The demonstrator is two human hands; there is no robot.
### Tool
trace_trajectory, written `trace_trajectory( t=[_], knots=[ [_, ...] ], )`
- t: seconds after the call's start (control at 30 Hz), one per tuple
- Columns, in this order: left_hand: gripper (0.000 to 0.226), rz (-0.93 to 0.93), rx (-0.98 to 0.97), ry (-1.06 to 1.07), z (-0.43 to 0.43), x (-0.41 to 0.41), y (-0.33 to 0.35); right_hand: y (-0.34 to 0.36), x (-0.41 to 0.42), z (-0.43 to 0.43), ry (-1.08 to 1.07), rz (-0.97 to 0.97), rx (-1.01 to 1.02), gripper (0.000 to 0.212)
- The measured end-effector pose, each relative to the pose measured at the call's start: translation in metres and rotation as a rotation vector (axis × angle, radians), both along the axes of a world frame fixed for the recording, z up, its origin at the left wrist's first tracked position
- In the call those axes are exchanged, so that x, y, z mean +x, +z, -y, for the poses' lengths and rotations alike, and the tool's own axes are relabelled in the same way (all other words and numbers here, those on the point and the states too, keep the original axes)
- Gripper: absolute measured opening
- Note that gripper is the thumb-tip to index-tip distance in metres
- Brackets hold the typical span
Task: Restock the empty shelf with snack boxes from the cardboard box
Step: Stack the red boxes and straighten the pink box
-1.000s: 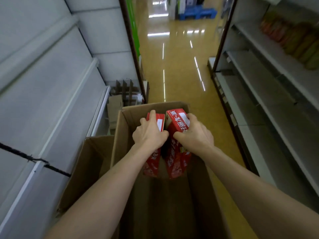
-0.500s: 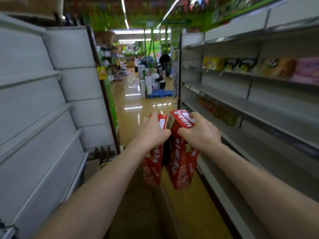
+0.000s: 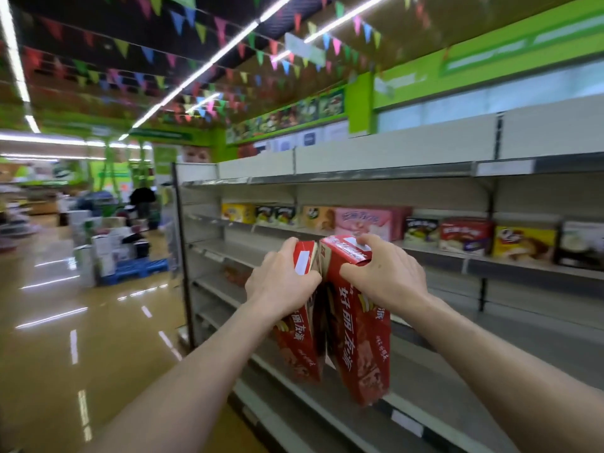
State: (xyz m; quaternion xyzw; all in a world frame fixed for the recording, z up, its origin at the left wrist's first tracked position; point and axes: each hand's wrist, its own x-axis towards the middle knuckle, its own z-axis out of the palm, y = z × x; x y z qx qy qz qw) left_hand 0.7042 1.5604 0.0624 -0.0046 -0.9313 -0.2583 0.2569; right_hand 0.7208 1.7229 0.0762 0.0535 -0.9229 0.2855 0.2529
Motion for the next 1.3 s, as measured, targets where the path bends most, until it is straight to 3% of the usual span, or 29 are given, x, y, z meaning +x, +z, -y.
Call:
trace_trajectory(
  t=[0.4,0.63,0.87,1.1,1.3],
  knots=[
    [0.074,-0.105,0.122,-0.438,-0.155,0.033,0.025,0.027,0.094,-0.136,-0.398,-0.142,0.056,0.059],
    [0.072,-0.149,0.102,-0.594,-0.273,0.088,0.039,0.030,0.174,-0.242,-0.574,-0.183,0.055,0.058],
    [0.067,-0.230,0.201,-0.750,-0.391,0.151,0.042,0.036,0.262,-0.349,-0.732,-0.241,0.052,0.056],
    [0.060,-0.187,0.477,-0.798,-0.464,0.180,0.034,0.029,0.326,-0.426,-0.832,-0.262,0.039,0.056],
    [0.056,0.040,0.900,-0.839,-0.498,0.173,0.027,0.013,0.349,-0.467,-0.829,-0.193,-0.122,0.052]
  ],
)
